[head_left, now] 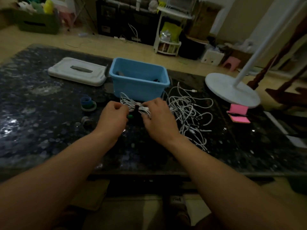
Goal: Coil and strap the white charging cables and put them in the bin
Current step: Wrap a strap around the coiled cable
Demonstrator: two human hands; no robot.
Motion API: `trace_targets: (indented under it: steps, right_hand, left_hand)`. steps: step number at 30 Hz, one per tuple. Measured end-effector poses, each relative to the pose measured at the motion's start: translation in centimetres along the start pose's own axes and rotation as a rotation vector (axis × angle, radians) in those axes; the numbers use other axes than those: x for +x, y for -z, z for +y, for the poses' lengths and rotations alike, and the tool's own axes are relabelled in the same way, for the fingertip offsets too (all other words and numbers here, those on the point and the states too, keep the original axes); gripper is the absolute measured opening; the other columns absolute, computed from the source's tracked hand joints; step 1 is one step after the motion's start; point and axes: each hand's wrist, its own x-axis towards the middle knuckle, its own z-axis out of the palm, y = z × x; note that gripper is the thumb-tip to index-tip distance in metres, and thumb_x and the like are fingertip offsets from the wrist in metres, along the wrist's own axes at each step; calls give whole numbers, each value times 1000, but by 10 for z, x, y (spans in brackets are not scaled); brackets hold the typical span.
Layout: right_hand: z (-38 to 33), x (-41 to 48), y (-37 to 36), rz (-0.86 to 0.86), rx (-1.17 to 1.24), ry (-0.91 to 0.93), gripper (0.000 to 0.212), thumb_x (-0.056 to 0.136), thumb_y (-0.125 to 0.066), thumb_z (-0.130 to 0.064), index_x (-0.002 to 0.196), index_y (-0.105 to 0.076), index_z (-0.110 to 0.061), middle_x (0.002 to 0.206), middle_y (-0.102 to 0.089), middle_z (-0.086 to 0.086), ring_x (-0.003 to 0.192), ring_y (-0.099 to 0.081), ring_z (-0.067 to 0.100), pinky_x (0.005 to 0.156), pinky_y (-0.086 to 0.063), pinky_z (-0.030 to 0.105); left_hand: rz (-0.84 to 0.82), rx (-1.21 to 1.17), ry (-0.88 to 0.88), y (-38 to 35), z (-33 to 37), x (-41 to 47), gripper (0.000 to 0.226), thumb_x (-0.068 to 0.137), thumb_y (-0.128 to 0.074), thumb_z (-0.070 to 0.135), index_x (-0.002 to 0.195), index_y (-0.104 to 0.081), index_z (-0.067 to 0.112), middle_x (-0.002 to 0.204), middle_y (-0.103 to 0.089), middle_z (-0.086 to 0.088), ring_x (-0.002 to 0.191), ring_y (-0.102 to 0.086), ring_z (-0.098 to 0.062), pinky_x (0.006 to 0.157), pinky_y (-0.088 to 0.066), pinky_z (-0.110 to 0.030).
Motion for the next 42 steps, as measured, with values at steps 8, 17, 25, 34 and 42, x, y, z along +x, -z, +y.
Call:
trace_targets:
  steps: [8,17,25,34,42]
  right_hand:
    - [87,-41,88,200,324,-530,17,101,-65,-28,115,-74,-23,110,-70,-4,103,-66,12,92,-54,31]
    - [130,-52,105,125,595,-751,17,104,-57,-19,104,-74,-20,95,-76,0,84,-72,14,76,-55,32]
    - [128,-47,110,70,581,-661,19,106,-56,-21,101,-74,-23,90,-76,-3,80,-72,12,66,-51,27]
    - [150,-68,116,-59,513,-669,16,106,-57,-30,103,-71,-22,93,-76,-3,81,-74,14,71,-56,32]
    - [151,-69,118,-280,234,-581,22,94,-60,-10,90,-70,-29,93,-71,-4,84,-68,16,75,-56,33]
  left_hand:
    - [-229,210,-131,-43,-4,-26,30,107,-54,29,92,-74,12,81,-71,-6,67,-61,-14,61,-49,-27]
    - [-327,594,-319,-106,-18,-34,29,97,-72,34,124,-71,25,102,-70,12,90,-65,-6,79,-50,-19]
    - [-299,688,-427,-126,-20,-35,7,100,-66,31,95,-69,28,90,-69,5,83,-67,-13,72,-49,-28]
    - [-433,-179,-75,-117,25,-35,19,112,-47,26,106,-62,16,61,-40,1,44,-27,-12,40,-18,-23]
    - [-262,-3,-73,-90,25,-16,21,109,-50,26,100,-66,16,63,-42,-2,39,-28,-10,36,-20,-18]
